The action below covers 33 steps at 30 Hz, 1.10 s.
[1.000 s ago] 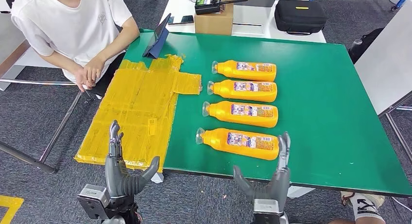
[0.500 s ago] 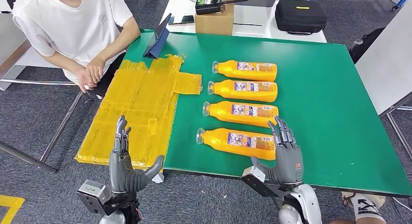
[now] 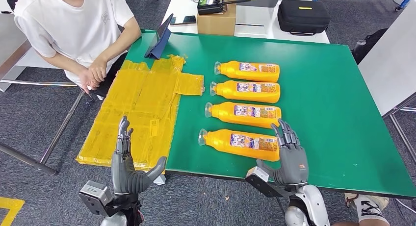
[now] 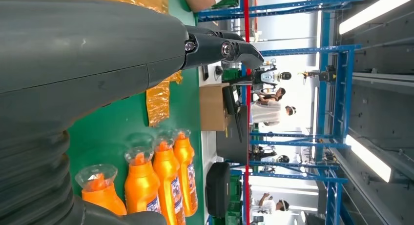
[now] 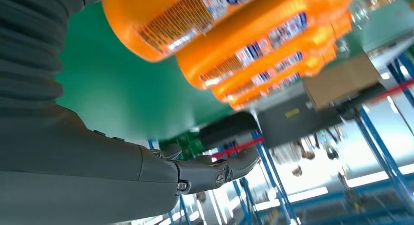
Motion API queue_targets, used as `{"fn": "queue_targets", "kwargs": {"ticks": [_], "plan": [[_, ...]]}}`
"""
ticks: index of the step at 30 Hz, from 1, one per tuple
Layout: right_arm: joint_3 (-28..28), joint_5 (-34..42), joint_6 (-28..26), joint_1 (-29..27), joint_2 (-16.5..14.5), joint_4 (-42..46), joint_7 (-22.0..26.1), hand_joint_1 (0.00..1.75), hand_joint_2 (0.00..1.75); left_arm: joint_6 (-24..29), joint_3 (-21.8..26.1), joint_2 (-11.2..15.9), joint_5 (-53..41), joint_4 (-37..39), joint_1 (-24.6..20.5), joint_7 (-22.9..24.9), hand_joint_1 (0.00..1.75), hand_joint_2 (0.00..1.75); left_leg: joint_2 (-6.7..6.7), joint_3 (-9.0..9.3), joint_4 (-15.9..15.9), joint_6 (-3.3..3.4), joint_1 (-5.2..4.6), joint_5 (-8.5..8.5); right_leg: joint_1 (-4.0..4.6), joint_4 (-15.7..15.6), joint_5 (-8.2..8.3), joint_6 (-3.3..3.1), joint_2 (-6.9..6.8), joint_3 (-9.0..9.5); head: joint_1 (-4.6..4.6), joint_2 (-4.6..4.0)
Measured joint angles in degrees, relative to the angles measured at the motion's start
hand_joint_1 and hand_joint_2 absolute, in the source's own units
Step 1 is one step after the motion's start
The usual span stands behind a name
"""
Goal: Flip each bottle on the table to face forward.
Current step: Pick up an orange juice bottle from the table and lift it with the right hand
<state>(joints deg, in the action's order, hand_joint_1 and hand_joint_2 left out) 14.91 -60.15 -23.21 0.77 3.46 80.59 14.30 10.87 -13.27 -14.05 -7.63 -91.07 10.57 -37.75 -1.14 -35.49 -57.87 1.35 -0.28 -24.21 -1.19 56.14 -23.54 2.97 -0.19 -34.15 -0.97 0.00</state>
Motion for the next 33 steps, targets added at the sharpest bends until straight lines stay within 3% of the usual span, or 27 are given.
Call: {"fn": "queue_targets", "kwargs": {"ticks": [8, 33], "plan": [[0.00, 2.25, 4.64, 3.02, 0.81, -4.72, -1.11, 0.00, 1.75, -1.11, -0.11, -0.01, 0.00, 0.59, -0.83, 0.19, 0.00, 1.75, 0.00, 0.00, 0.00, 0.00, 0.01, 0.00, 0.01, 0.01, 0.00, 0.00, 0.00, -0.01, -0.02, -0.01], [3.86, 1.84, 10.76, 11.77, 1.01, -17.23, -2.19, 0.00, 1.75, -2.07, -0.25, -0.31, -0.04, 2.38, -2.44, 1.15, 0.00, 1.75, 0.00, 0.00, 0.00, 0.00, 0.01, 0.01, 0.01, 0.01, 0.00, 0.00, 0.00, 0.00, 0.00, -0.01]]}}
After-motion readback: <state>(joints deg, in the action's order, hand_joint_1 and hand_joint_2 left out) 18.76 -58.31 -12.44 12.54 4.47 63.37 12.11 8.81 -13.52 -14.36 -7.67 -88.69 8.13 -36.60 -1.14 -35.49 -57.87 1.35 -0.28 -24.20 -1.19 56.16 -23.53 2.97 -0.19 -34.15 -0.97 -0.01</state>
